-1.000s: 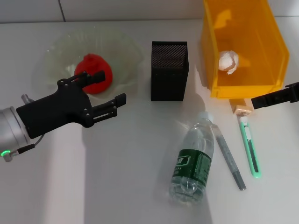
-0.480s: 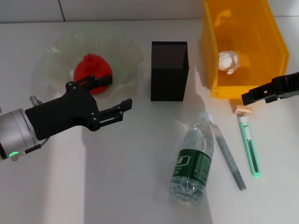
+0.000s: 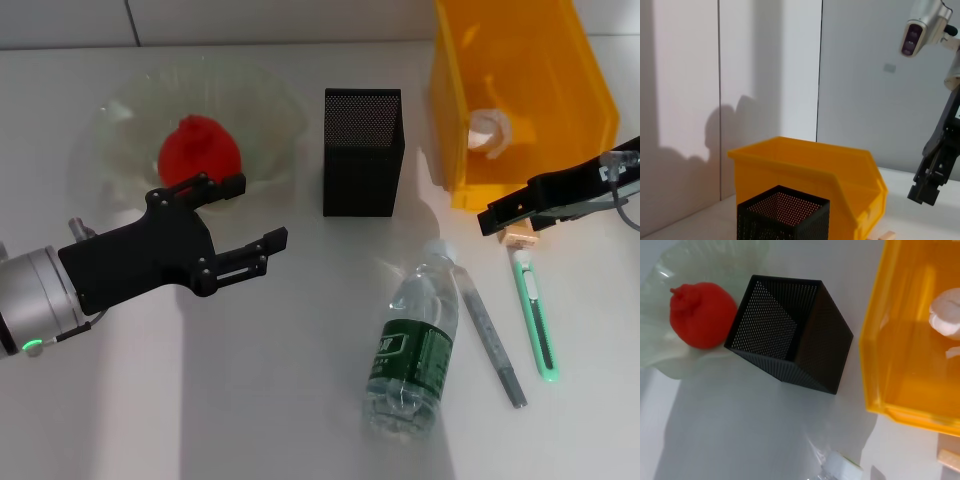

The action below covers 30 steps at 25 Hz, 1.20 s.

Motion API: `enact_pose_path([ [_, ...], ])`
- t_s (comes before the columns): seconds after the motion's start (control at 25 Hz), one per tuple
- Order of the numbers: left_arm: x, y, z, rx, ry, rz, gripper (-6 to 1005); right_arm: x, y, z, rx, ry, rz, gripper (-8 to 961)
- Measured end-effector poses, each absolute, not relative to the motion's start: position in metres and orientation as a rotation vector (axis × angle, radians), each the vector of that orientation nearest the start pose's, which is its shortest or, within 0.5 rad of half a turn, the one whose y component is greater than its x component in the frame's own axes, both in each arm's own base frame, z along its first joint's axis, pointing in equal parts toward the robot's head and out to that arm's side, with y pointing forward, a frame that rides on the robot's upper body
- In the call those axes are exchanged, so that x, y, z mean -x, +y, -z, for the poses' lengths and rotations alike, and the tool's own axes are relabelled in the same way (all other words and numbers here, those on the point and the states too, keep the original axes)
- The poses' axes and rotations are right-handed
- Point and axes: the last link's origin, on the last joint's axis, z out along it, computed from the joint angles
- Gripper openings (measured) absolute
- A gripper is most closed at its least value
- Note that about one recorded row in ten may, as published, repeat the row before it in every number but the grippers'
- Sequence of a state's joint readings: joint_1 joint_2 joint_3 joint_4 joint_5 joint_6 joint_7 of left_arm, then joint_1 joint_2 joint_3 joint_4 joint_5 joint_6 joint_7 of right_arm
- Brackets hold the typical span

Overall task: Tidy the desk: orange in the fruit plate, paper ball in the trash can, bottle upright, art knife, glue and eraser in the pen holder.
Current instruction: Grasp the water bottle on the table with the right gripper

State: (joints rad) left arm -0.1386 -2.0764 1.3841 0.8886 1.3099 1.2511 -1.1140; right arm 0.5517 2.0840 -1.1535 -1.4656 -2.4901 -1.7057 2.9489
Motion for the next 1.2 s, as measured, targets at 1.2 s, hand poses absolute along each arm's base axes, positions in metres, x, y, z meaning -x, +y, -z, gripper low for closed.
enact_pose_path([
  [1.2,0.261,0.279,0.029,2.546,-0.372,0.796,800,-0.186,0.355,-0.015,2.315,1.625,0.054,670],
])
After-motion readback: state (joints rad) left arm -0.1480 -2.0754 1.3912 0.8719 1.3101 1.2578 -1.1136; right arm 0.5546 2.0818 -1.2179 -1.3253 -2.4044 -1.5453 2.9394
